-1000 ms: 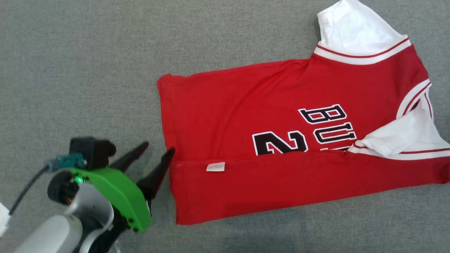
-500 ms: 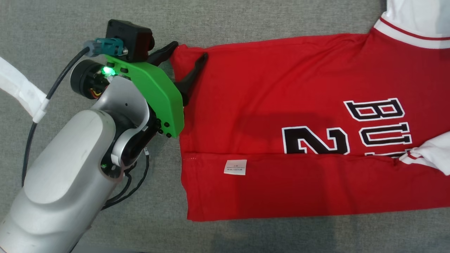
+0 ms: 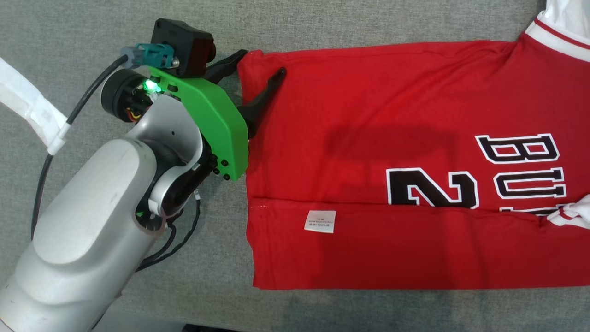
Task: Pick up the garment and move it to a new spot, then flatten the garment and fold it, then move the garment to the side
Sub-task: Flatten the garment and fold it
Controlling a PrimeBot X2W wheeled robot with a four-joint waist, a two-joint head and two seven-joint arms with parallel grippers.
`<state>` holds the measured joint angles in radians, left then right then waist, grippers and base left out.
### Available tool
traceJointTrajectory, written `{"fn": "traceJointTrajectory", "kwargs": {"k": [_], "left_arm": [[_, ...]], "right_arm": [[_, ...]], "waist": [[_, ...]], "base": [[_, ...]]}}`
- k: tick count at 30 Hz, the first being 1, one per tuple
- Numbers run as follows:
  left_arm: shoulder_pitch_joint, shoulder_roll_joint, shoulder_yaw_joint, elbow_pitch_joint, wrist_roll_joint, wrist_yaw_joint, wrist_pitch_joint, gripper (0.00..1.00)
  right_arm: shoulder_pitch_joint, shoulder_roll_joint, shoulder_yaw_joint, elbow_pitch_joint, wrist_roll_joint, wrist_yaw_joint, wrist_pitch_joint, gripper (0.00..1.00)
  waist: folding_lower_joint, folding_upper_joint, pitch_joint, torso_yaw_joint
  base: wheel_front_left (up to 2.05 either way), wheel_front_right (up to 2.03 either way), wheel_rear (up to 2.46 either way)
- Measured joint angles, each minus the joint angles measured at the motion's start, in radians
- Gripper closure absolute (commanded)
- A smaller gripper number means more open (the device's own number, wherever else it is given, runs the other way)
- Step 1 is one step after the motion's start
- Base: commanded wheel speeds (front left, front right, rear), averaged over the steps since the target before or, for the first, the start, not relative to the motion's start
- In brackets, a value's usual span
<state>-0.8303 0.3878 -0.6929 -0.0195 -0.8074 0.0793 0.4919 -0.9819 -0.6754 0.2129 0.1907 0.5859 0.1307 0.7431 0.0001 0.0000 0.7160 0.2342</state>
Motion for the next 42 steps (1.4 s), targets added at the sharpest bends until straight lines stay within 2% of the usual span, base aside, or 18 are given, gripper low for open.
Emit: {"fn": "traceJointTrajectory", "kwargs": {"k": [1,2,8,11,16,22,30,36,42], "left_arm": [[0.000,0.000,0.000,0.001,0.000,0.000,0.000,0.79],[0.000,-0.001,0.000,0.003,-0.002,0.000,0.000,1.00],[0.004,0.007,0.012,0.012,-0.007,0.004,-0.017,1.00],[0.012,0.024,0.031,0.008,-0.007,0.014,-0.028,1.00],[0.056,0.052,0.057,-0.026,-0.012,0.041,-0.048,1.00],[0.165,0.111,0.069,-0.110,-0.013,0.084,-0.064,1.00],[0.459,0.174,0.097,-0.340,-0.032,0.198,-0.146,1.00],[0.622,0.182,0.126,-0.401,-0.070,0.256,-0.210,1.00],[0.674,0.188,0.132,-0.379,-0.080,0.258,-0.238,1.00]], "right_arm": [[-0.003,0.000,0.007,0.005,0.007,0.000,-0.003,0.55],[-0.004,0.001,0.015,0.008,0.012,0.000,-0.015,1.00],[-0.019,0.019,0.013,0.052,0.011,0.000,-0.170,1.00],[-0.016,0.008,0.014,0.063,0.036,0.000,-0.221,1.00],[0.049,-0.030,0.011,0.014,0.119,0.000,-0.314,1.00],[0.209,-0.068,0.012,-0.085,0.209,0.000,-0.419,1.00],[0.539,-0.077,0.012,-0.230,0.265,0.000,-0.558,1.00],[0.727,-0.035,-0.054,-0.284,0.276,0.000,-0.632,1.00],[0.832,0.023,-0.095,-0.300,0.291,0.000,-0.657,1.00]], "waist": [[0.0000,0.0000,-0.001,-0.001],[0.0000,0.0000,-0.003,-0.003],[0.0000,0.0000,-0.024,-0.017],[0.0000,0.0000,-0.047,-0.028],[-0.0001,0.0000,-0.090,-0.053],[-0.0001,0.0000,-0.148,-0.097],[-0.0002,0.0000,-0.234,-0.167],[-0.0002,0.0000,-0.294,-0.209],[-0.0002,0.0000,-0.333,-0.236]], "base": [[0.00,0.00,0.00],[0.00,0.00,0.00],[0.00,0.00,0.00],[0.00,0.00,0.00],[0.00,0.00,0.00],[0.00,0.00,0.00],[0.00,0.00,0.00],[0.00,0.00,0.00],[0.00,0.00,0.00]]}}
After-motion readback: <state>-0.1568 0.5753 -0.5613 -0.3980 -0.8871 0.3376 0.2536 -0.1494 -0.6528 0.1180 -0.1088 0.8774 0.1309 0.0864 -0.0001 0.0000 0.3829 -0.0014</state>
